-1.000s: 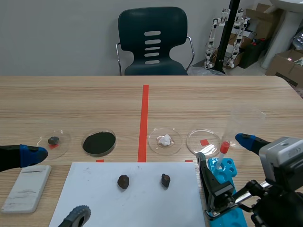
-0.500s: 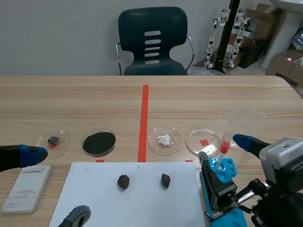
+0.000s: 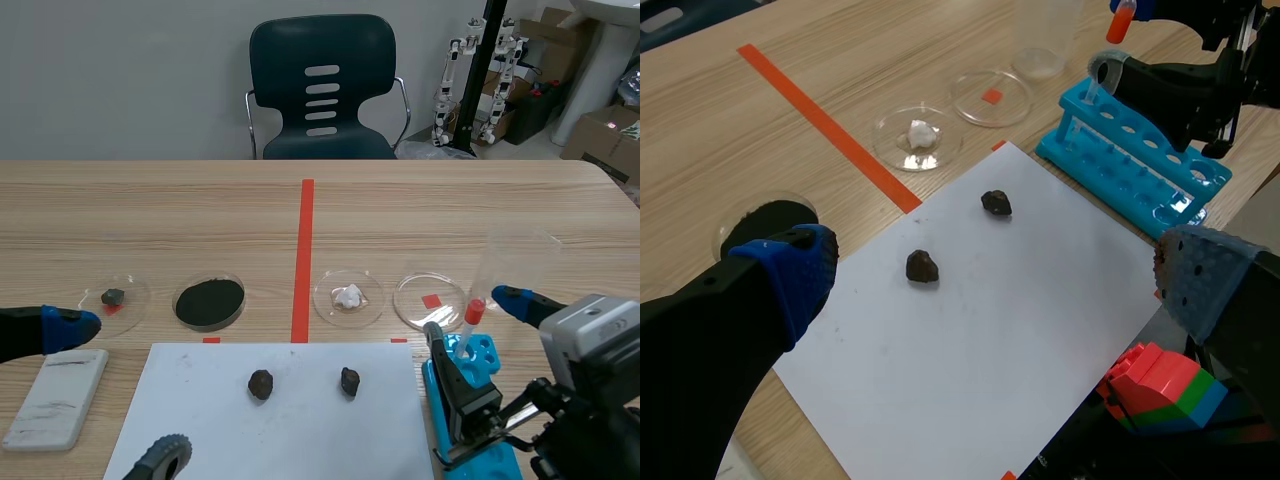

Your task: Pick up the dropper by the top with the right hand

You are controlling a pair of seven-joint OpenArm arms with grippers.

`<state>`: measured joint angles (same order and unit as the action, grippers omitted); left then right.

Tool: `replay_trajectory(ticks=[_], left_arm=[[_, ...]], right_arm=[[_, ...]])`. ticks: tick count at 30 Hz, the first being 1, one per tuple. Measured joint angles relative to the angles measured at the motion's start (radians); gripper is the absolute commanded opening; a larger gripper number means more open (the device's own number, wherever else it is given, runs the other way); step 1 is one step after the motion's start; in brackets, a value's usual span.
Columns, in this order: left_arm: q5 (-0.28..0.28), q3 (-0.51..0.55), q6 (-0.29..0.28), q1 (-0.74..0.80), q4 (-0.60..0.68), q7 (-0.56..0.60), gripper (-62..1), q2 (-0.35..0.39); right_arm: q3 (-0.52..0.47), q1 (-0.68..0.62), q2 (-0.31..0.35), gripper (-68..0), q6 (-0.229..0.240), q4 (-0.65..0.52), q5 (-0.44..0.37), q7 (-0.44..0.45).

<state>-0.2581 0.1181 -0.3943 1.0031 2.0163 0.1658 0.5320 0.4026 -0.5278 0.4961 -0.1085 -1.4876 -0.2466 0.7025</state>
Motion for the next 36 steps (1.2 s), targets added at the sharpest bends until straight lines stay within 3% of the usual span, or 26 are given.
replay_trajectory(ticks=[3,16,36], left_arm=[[0.000,0.000,0.000,0.000,0.000,0.000,1.4,0.000],[0.000,0.000,0.000,0.000,0.000,0.000,1.4,0.000],[0.000,0.000,0.000,0.000,0.000,0.000,1.4,0.000]], right_arm=[[0.000,0.000,0.000,-28.3,0.000,0.000,0.017,0.000],[0.000,-0.005,0.000,-41.7,0.000,0.000,0.022,0.011],[0.000,-0.005,0.000,-51.1,0.000,0.002,0.017,0.027]])
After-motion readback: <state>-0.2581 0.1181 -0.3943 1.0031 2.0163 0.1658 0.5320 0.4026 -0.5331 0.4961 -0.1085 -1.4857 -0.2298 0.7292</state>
